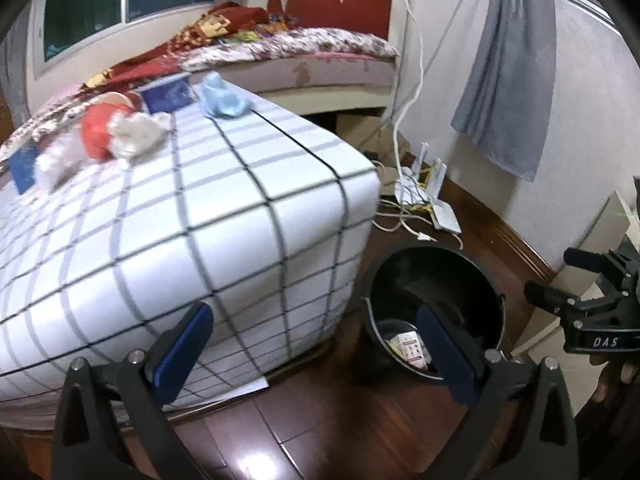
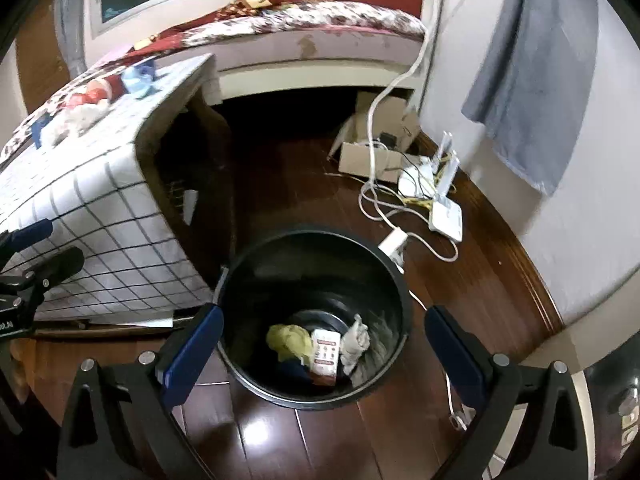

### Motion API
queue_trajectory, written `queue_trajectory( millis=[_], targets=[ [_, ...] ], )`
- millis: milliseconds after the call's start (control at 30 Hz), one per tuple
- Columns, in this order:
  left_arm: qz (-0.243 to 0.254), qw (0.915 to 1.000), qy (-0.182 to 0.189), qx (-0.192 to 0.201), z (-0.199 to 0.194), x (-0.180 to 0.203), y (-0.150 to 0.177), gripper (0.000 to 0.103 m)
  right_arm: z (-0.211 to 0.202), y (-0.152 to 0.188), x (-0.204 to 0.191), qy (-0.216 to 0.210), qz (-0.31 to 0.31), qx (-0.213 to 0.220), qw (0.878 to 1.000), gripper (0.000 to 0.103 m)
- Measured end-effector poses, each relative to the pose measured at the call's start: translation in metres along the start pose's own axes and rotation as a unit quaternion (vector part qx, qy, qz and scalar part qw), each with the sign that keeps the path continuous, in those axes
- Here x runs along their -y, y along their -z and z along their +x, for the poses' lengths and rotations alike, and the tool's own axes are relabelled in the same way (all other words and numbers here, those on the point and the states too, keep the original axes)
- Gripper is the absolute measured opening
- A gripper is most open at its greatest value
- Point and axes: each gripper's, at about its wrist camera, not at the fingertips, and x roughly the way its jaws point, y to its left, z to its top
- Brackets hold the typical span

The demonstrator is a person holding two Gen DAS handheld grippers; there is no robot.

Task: Collect trash
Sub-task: 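Move both tools back over the table toward the remaining items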

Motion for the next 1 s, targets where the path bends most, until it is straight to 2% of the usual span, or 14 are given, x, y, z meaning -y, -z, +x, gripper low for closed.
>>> queue_trajectory(
  millis=[233, 567, 867, 1000],
  targets=[
    [-0.007, 0.9995, -0.026, 0.018, -0.019, -0.021, -0.002, 0.102, -0.012, -0.015, -0.036, -0.023, -0.025, 0.021, 0.999, 0.102],
    [-0.040, 0.9963, -0.068, 0.034, -0.044, -0.072, 0.002, 0.102, -0.020, -0.038, -0.090, -0.063, -0.057, 0.044, 0.995, 0.102],
    [-0.069, 0.9892, -0.121, 0.047, -0.064, -0.126, 0.004, 0.102, -0.021, -0.070, -0.148, -0.106, -0.096, 0.066, 0.987, 0.102],
    [-0.082, 0.9851, -0.142, 0.051, -0.070, -0.154, -0.002, 0.102, -0.018, -0.093, -0.169, -0.119, -0.094, 0.084, 0.985, 0.102]
  ],
)
